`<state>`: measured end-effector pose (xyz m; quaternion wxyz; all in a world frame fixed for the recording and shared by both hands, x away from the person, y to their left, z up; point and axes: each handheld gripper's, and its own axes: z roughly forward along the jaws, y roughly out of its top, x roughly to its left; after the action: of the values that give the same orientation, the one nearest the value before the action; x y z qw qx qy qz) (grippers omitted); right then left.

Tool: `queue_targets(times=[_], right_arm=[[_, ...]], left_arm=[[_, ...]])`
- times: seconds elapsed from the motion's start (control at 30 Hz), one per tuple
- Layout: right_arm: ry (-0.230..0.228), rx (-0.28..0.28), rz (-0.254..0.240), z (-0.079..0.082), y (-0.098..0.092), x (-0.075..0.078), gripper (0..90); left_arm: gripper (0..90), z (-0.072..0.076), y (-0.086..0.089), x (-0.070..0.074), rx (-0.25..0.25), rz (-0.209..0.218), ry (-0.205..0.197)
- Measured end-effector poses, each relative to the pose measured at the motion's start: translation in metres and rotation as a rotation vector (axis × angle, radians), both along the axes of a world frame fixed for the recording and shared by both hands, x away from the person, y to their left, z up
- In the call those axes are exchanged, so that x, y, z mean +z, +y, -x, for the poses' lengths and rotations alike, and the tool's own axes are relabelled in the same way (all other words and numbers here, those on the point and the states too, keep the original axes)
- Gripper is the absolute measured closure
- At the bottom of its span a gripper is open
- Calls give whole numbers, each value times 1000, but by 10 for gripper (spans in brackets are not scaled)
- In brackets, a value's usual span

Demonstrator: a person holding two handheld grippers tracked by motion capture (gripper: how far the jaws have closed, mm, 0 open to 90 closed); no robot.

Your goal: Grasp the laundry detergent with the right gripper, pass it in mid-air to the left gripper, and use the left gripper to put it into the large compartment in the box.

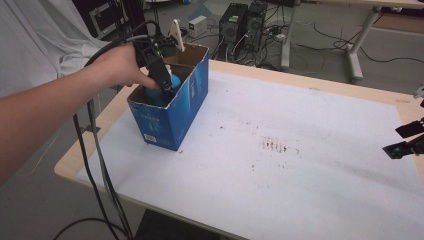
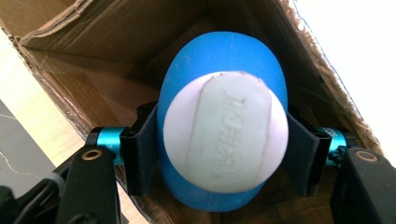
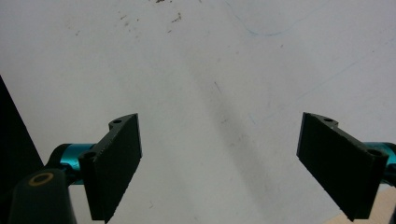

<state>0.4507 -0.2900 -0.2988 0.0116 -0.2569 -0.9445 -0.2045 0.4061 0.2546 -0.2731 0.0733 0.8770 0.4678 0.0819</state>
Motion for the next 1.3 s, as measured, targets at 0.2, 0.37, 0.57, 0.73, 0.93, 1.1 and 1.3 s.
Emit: queue_targets(times=[0.2,0.37,0.57,0.73,0.93,1.1,1.3], right_arm=[[0,2,-2,1,-1,0,133],[0,2,-3,1,0,0,133],[-1,3,-6,2,-1,1,132],[-1,1,-9,3,-2,1,132],[-1,-3,-11,4,-4,2,133],[-8,-4,-13,5,-6,3,133],[-10,-9,-13,7,-7,4,133]], left_arm=[[326,0,1,4,11,0,-7],[304,1,-1,8,2,0,-17],[267,3,-2,13,-19,-4,-19],[246,5,-4,20,-41,-5,-25],[226,7,-4,34,-54,-5,-47],[212,8,-5,48,-68,-9,-68],[199,8,-14,63,-105,-8,-98]])
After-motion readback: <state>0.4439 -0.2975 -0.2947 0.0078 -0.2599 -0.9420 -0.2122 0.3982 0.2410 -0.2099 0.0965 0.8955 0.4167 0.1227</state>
